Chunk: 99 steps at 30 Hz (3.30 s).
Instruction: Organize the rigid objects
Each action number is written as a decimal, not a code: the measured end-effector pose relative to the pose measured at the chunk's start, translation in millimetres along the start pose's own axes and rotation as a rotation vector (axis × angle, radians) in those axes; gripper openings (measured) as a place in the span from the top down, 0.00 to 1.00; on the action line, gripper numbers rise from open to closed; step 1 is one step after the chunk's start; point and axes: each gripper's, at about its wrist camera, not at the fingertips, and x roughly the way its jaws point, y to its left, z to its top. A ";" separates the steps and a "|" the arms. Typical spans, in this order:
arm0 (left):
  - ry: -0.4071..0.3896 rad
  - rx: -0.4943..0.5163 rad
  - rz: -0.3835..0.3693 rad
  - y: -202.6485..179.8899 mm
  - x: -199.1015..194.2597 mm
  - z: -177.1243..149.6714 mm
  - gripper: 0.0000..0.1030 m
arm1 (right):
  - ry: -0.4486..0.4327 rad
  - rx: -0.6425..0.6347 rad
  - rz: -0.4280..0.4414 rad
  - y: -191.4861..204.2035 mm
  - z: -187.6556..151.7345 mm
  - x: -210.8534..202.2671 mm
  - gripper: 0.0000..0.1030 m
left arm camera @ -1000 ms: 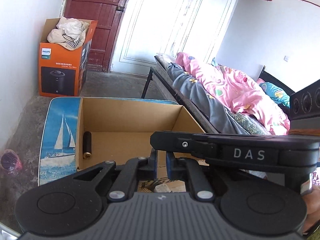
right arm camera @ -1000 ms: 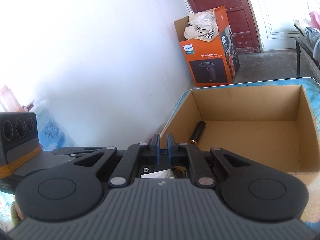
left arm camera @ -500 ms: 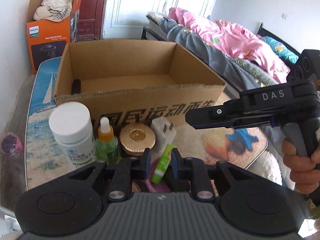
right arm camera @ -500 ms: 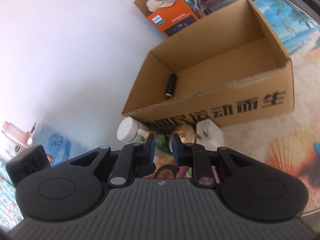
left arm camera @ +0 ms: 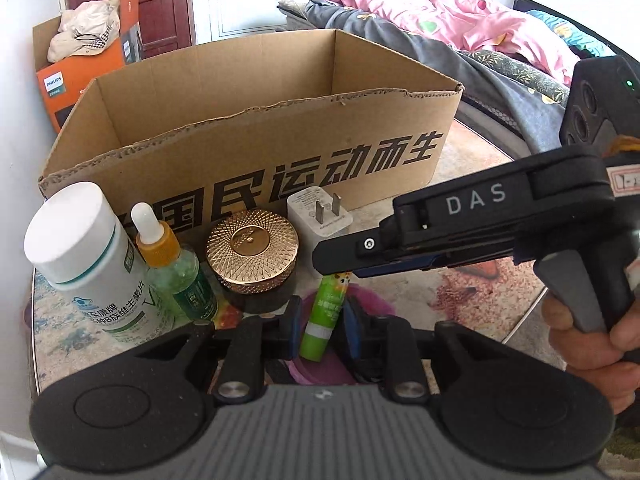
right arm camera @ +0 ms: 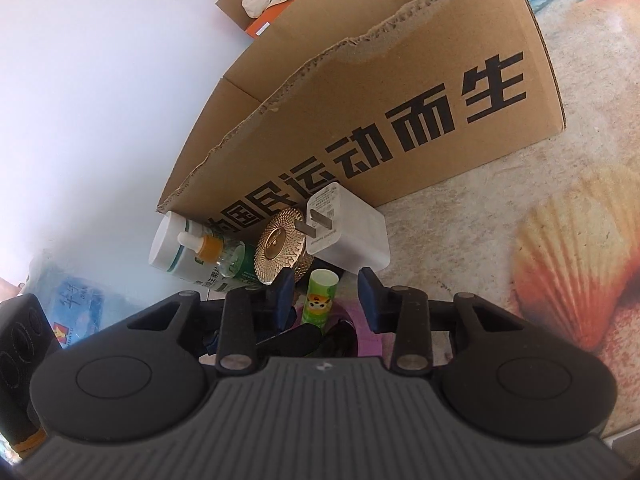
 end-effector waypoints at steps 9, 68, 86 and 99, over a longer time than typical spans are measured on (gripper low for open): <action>-0.015 0.025 0.016 -3.3 0.9 -3.5 0.79 | -0.013 -0.038 0.025 10.3 -4.6 -3.1 0.85; 0.207 -0.208 0.144 130.1 57.6 145.9 0.70 | 0.510 -0.069 -0.026 88.4 211.4 201.3 0.67; -0.201 -0.245 0.027 68.4 -113.0 58.9 0.32 | 0.016 -0.232 0.099 97.5 121.0 -60.7 0.35; 0.002 -0.234 -0.165 9.3 -35.2 -25.1 0.65 | 0.096 -0.003 -0.004 20.7 -5.7 -34.5 0.70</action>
